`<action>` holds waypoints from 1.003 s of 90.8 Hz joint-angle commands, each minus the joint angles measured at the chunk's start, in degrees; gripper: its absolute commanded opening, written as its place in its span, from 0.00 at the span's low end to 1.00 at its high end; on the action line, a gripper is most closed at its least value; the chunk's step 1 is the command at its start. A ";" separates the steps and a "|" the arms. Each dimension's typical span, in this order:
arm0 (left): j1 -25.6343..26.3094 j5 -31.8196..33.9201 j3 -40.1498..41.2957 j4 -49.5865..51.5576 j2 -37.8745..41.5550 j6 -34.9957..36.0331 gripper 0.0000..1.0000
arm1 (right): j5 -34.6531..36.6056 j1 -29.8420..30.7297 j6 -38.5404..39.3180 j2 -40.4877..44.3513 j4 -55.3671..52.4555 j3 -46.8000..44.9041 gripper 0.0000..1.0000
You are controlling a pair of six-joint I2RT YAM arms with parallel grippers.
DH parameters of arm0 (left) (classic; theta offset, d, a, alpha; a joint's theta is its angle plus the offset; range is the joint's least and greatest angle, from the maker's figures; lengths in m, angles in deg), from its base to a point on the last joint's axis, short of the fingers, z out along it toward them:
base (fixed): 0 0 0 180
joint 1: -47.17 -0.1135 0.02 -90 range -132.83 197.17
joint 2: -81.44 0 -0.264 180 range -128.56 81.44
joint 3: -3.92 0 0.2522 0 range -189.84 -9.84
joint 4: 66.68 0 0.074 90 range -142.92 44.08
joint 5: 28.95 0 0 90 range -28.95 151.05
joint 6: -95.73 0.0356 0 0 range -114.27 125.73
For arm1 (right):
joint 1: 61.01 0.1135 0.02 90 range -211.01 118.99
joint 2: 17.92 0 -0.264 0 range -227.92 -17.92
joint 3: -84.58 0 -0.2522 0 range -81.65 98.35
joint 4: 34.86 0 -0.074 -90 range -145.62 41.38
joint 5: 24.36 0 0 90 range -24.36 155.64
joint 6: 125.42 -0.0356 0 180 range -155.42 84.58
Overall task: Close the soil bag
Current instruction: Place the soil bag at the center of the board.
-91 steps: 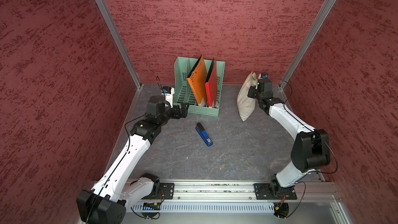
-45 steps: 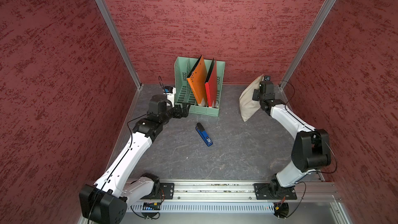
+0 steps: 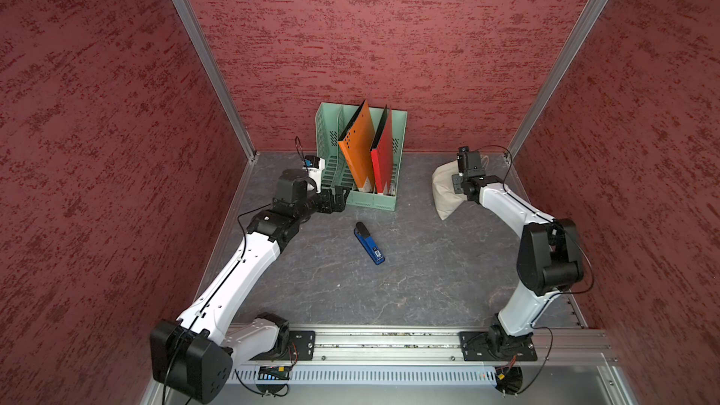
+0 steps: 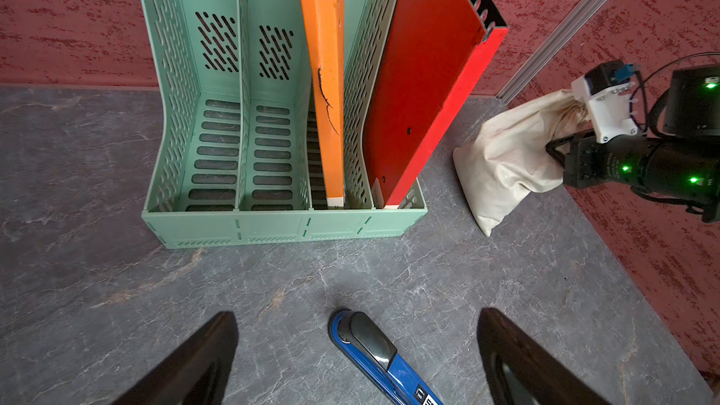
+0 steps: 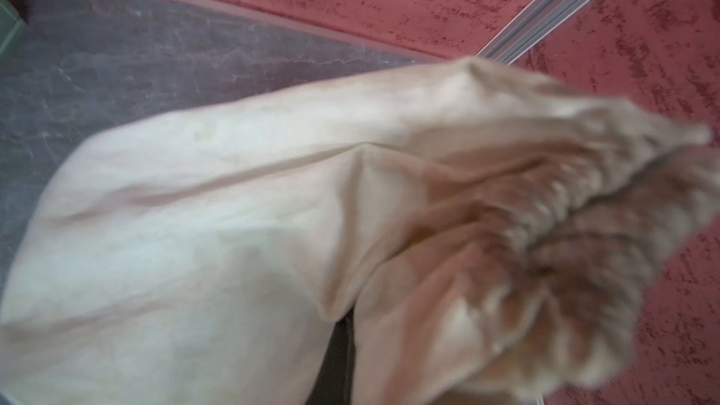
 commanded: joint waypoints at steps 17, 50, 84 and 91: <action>0.79 -0.99 -2.06 -0.10 0.05 1.24 1.00 | 1.10 1.69 0.05 -4.32 -7.45 3.51 0.00; 1.24 -0.22 -1.73 1.15 1.24 0.05 1.00 | -1.21 1.62 -4.94 -5.44 -10.22 4.06 0.06; 1.44 0.20 -1.52 1.59 1.49 -1.52 1.00 | -4.15 0.81 -7.34 -4.16 -12.16 5.12 0.55; 1.45 0.64 -1.24 1.60 1.79 -1.50 1.00 | -4.42 0.63 -7.98 -3.67 -12.37 5.26 0.65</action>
